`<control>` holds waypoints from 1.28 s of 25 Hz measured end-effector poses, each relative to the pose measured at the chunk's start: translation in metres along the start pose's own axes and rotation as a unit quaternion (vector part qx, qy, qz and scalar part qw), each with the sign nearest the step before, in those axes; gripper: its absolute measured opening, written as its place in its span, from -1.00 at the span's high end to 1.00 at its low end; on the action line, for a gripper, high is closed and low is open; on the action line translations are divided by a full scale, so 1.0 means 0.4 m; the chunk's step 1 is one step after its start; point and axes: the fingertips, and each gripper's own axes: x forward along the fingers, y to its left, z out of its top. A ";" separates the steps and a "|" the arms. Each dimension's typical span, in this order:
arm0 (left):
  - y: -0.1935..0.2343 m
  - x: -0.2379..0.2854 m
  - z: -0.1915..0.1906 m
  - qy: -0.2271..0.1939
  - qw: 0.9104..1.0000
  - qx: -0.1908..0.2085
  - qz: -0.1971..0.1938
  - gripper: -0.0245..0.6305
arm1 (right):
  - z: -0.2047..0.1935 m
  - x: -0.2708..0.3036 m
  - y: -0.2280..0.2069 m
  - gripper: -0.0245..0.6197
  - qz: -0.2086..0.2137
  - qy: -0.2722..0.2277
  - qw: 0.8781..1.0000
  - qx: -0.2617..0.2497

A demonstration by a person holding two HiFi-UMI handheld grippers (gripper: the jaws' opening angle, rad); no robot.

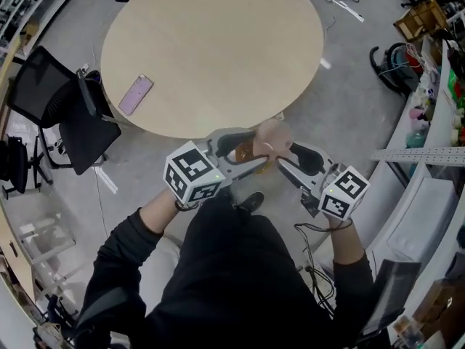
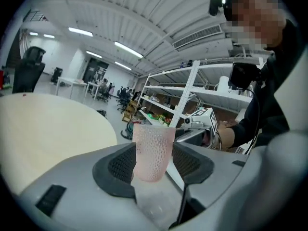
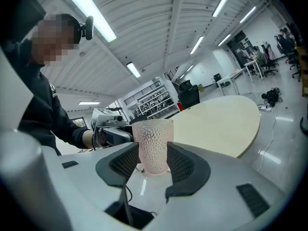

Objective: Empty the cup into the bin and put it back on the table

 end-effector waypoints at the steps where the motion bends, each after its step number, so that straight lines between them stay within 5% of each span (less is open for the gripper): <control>1: -0.001 -0.009 0.013 -0.005 1.000 0.011 0.009 0.17 | 0.012 0.004 0.007 0.33 0.002 0.000 1.000 -0.008; 10: 0.060 -0.125 0.037 -0.043 0.997 0.013 0.067 0.17 | 0.058 0.126 0.056 0.34 0.025 0.026 0.998 -0.051; 25: 0.332 -0.195 0.078 -0.026 0.997 0.064 0.042 0.17 | 0.119 0.383 -0.048 0.34 -0.018 0.068 0.995 -0.064; 32: 0.420 -0.199 0.059 -0.016 0.991 0.117 0.067 0.17 | 0.102 0.468 -0.095 0.35 -0.050 0.097 0.990 -0.094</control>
